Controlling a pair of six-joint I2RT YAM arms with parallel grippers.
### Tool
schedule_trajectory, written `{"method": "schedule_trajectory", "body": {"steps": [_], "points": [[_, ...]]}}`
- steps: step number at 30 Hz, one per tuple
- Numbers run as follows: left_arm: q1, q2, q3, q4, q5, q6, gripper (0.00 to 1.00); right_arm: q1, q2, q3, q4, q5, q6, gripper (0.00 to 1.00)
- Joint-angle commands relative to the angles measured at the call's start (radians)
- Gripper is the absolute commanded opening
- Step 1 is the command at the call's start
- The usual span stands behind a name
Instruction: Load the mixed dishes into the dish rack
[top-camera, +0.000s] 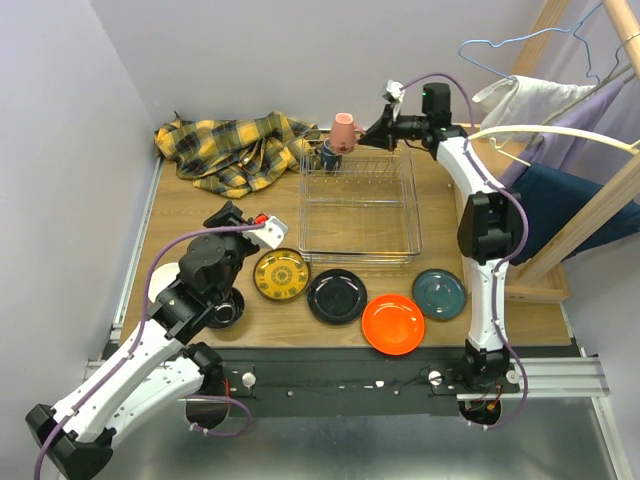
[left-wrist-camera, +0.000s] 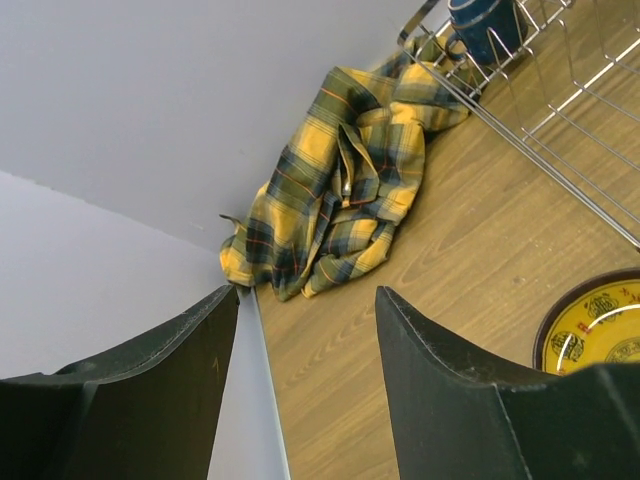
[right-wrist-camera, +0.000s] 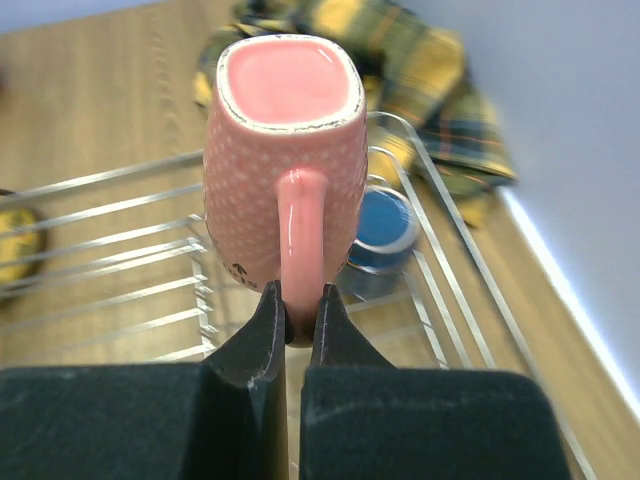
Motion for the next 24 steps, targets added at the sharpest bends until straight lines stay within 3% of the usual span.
{"method": "schedule_trajectory", "body": {"steps": [1,8,16,24], "points": [[0.006,0.003,-0.023,0.002,-0.015,-0.023,0.66,-0.031,0.009,0.028,0.048,0.018,-0.143,0.01],[0.007,0.020,-0.041,0.013,-0.019,-0.026,0.66,-0.042,0.046,0.017,0.023,0.072,-0.310,0.00],[0.012,0.060,-0.015,0.002,-0.033,-0.033,0.67,-0.067,0.175,0.153,0.027,0.101,-0.312,0.00],[0.014,0.077,-0.032,0.013,-0.036,-0.036,0.67,-0.074,0.218,0.161,0.046,0.099,-0.332,0.01]]}}
